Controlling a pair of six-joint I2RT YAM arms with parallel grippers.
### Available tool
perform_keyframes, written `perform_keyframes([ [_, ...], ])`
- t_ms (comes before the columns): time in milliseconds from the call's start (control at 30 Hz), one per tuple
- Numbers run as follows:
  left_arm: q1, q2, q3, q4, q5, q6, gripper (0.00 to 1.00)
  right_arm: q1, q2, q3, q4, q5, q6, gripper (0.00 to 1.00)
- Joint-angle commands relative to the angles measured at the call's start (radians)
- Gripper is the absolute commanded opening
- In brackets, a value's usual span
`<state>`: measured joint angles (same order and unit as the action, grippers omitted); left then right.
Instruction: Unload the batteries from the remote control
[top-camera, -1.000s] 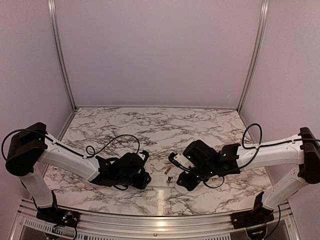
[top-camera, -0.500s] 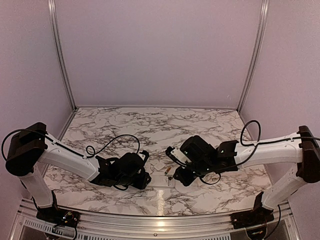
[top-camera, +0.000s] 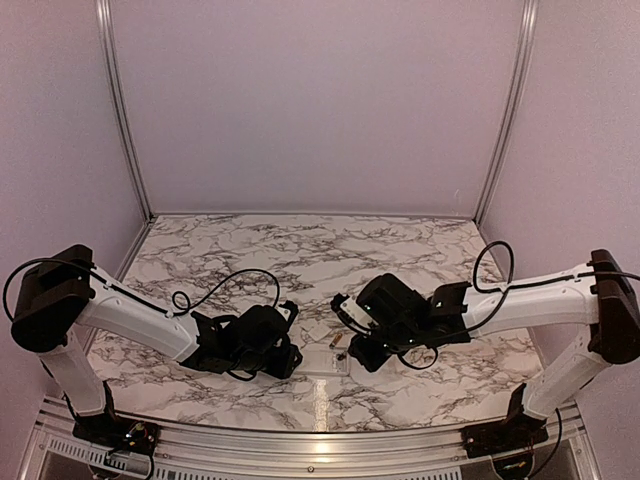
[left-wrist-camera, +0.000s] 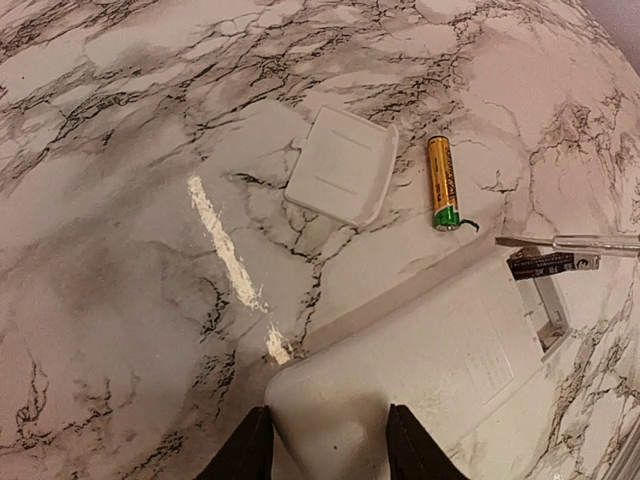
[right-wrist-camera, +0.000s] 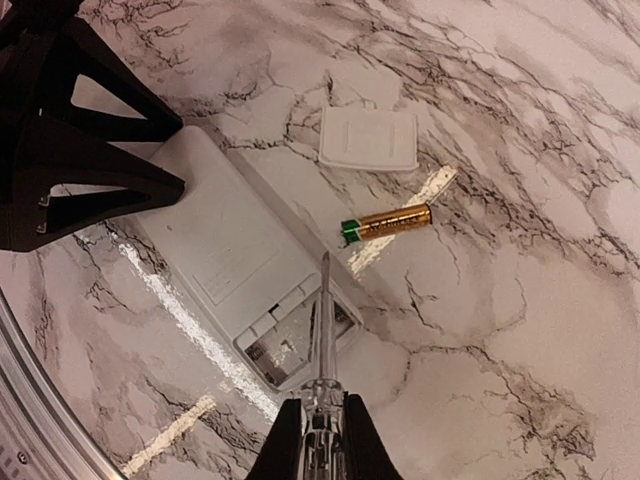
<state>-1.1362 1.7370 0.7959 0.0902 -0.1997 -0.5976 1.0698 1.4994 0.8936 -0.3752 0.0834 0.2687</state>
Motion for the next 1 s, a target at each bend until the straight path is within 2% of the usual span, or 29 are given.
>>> perform_keyframes([
  [0, -0.008, 0.025, -0.006, -0.033, 0.034, 0.014, 0.41, -0.013, 0.023, 0.017, 0.003, 0.031, -0.015, 0.00],
  [367, -0.008, 0.023, -0.006, -0.035, 0.033, 0.015, 0.40, -0.051, 0.015, -0.018, 0.036, 0.004, -0.019, 0.00],
  [633, -0.008, 0.019, -0.008, -0.037, 0.029, 0.016, 0.40, -0.046, -0.071, -0.021, -0.029, -0.113, -0.013, 0.00],
  [967, -0.008, 0.022, -0.007, -0.036, 0.031, 0.014, 0.40, -0.025, -0.110, -0.084, -0.079, -0.104, 0.023, 0.00],
])
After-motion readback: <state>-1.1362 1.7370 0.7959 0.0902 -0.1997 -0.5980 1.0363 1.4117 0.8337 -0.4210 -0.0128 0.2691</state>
